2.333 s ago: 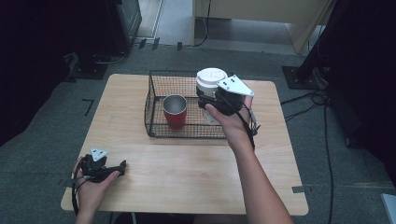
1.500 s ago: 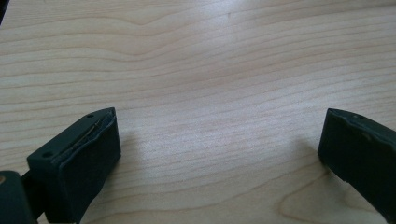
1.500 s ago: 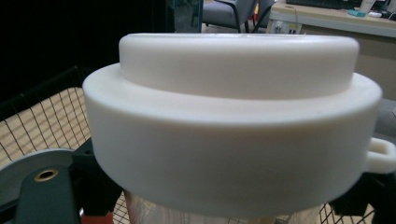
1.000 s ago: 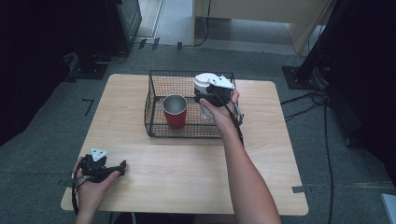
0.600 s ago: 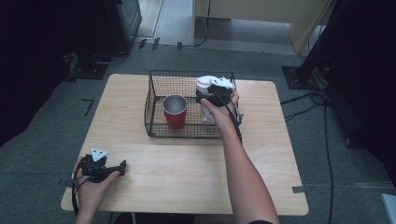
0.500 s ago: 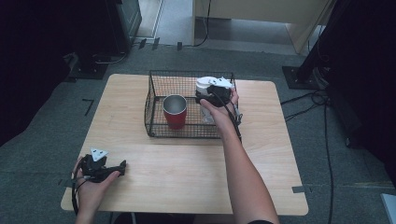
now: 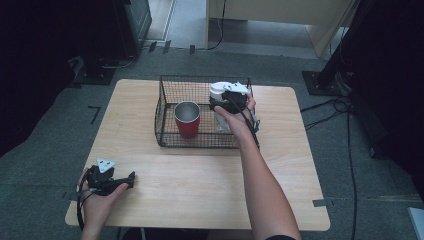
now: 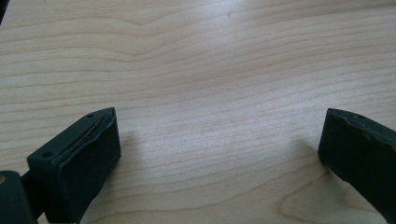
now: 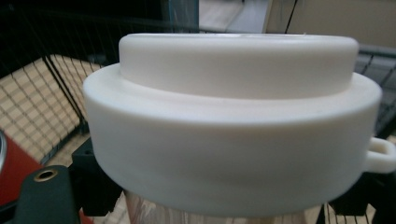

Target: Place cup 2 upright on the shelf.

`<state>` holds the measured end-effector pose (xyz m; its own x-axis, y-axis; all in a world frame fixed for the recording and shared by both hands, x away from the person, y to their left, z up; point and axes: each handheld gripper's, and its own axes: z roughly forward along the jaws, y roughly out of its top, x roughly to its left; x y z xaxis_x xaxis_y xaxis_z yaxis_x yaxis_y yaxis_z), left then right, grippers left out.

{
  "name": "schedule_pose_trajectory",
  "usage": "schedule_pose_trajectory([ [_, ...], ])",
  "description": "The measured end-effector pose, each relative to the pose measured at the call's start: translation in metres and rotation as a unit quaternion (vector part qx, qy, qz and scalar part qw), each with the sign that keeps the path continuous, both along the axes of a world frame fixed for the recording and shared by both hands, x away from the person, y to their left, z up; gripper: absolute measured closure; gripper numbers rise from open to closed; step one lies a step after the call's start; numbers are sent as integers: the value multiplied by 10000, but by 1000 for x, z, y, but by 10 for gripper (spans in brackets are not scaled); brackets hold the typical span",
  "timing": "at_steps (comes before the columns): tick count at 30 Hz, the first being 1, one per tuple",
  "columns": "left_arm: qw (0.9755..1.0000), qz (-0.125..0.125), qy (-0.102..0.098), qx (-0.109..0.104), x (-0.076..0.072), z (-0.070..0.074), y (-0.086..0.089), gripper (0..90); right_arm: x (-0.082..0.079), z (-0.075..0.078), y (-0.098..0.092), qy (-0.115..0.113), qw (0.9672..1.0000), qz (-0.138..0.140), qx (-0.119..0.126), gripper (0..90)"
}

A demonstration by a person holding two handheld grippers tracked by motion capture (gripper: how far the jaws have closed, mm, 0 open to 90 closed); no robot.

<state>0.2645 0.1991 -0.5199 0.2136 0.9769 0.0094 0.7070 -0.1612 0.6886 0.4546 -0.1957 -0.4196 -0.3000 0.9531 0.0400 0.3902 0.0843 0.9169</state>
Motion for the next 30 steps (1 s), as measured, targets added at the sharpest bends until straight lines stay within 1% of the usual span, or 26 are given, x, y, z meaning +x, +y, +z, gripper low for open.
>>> schedule_pose_trajectory([
  [2,10000,1,-1,-1,0,0,0,0,3,-3,3,-272,9996,-7,77,164],
  [4,10000,0,-1,-1,0,0,0,0,6,-6,6,-375,9992,-69,102,164],
  [6,10000,0,-2,-1,0,0,0,0,8,-11,9,-423,9990,-53,120,164],
  [9,10000,-1,-1,-1,0,0,0,0,8,-16,13,-411,9991,45,43,164],
  [11,10000,1,-2,-1,0,0,0,0,7,-17,14,-478,9988,98,-3,164],
  [15,10000,0,-1,0,0,0,0,0,5,-15,15,-359,9993,72,-31,162],
  [19,10000,0,-1,-1,0,0,0,0,3,-11,15,-124,9999,56,-87,159],
  [22,10000,1,-1,0,0,0,0,0,1,-7,15,27,9998,122,-178,139],
  [23,10000,0,-1,0,0,0,0,0,1,-7,15,20,9998,119,-187,135],
  [24,10000,-1,0,1,0,0,0,0,0,-7,15,-1,9996,132,-245,129],
  [25,10000,0,-1,1,0,0,0,0,-1,-8,15,-27,9992,166,-357,112],
  [26,10000,1,-2,-1,0,0,0,0,-1,-8,15,-30,9991,178,-390,94],
  [28,10000,0,-1,0,0,0,0,0,-2,-9,14,-50,9990,202,-398,63],
  [30,10000,-1,0,0,0,0,0,0,-3,-9,13,-65,9990,208,-396,59],
])
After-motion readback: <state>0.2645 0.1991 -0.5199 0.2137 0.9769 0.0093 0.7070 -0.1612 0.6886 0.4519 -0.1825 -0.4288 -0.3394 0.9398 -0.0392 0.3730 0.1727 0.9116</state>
